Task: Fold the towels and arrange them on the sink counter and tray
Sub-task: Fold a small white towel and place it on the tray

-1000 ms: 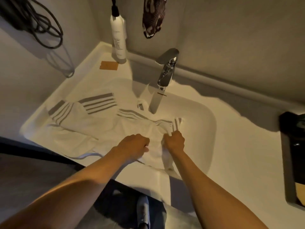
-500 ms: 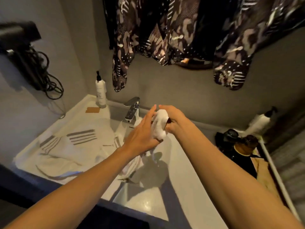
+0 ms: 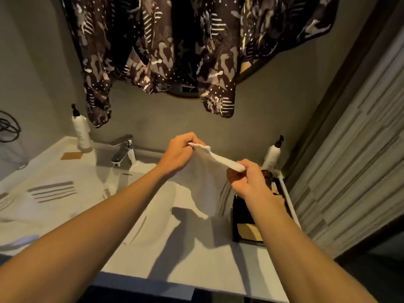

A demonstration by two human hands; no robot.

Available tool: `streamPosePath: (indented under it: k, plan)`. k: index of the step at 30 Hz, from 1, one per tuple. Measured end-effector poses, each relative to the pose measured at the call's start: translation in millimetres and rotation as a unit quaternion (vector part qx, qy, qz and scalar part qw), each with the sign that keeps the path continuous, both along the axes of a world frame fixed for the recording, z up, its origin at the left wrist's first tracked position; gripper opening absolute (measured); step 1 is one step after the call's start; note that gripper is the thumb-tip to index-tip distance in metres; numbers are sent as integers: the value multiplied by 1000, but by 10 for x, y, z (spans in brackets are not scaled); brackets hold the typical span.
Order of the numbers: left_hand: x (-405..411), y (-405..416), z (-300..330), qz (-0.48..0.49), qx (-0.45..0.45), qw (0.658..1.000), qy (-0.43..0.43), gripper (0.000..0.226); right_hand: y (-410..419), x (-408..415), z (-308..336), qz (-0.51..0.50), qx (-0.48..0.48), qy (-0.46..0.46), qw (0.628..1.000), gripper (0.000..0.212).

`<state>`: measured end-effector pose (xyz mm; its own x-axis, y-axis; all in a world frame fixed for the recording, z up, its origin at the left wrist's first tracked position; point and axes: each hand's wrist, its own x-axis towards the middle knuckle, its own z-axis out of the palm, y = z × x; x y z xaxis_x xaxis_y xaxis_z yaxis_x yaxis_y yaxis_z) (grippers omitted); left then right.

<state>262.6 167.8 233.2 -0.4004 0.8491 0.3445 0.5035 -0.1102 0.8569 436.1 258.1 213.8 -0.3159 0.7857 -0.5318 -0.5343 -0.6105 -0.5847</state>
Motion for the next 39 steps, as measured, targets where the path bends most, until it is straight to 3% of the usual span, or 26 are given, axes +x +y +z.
streamPosePath:
  k: [2, 5, 7, 10, 12, 14, 17, 19, 20, 24, 25, 27, 30, 32, 35, 37, 39]
  plan:
    - [51, -212, -501, -19, -58, 998, -19, 25, -246, 105, -523, -1, -40, -36, 999, 13]
    - [47, -751, -1404, -9, -195, 981, -21, 26, -900, 226, -1344, 84, -135, -108, 981, 7]
    - [9, -1088, -1881, -20, -296, 954, -44, 28, -1287, 271, -1735, 153, -193, -157, 956, 12]
    - [-8, -1357, -2254, 26, -388, 919, -63, 31, -1325, 368, -2101, 170, -212, -212, 939, 32]
    - [-36, -1377, -2423, 112, -389, 906, -124, 29, -1113, 435, -2160, 125, -190, -296, 928, 44]
    - [-4, -1325, -2510, 223, -368, 876, -219, 14, -891, 503, -2216, 42, -140, -458, 877, 62]
    - [117, -1201, -2535, 242, -391, 849, -260, 43, -730, 557, -2234, -31, -60, -607, 792, 79]
    - [176, -1126, -2619, 235, -419, 832, -277, 69, -736, 568, -2325, 32, -57, -646, 761, 75]
    - [214, -1098, -2631, 234, -436, 820, -288, 70, -759, 589, -2395, 65, -47, -654, 752, 69]
    - [210, -988, -2476, 173, -472, 798, -331, 20, -808, 617, -2386, 223, 24, -694, 684, 42]
    - [151, -932, -2401, 168, -456, 806, -338, 23, -781, 580, -2340, 226, 44, -687, 689, 44]
    - [-23, -731, -2195, 179, -363, 848, -341, 39, -630, 436, -2129, 175, 78, -608, 771, 48]
    - [-203, -240, -1561, 191, -226, 916, -271, 31, -160, 196, -1383, 56, 165, -480, 860, 23]
    - [-269, 86, -1043, 182, -158, 948, -207, 26, 93, 92, -768, -19, 212, -416, 884, 22]
    - [-407, 251, -746, 196, -98, 959, -181, 24, 153, 159, -462, -90, 227, -349, 905, 19]
    - [-475, 109, -949, 190, -150, 953, -181, 26, -35, 324, -729, -100, 201, -354, 908, 12]
    - [-479, -126, -1286, 198, -237, 935, -174, 40, -296, 504, -1215, -90, 152, -420, 890, 23]
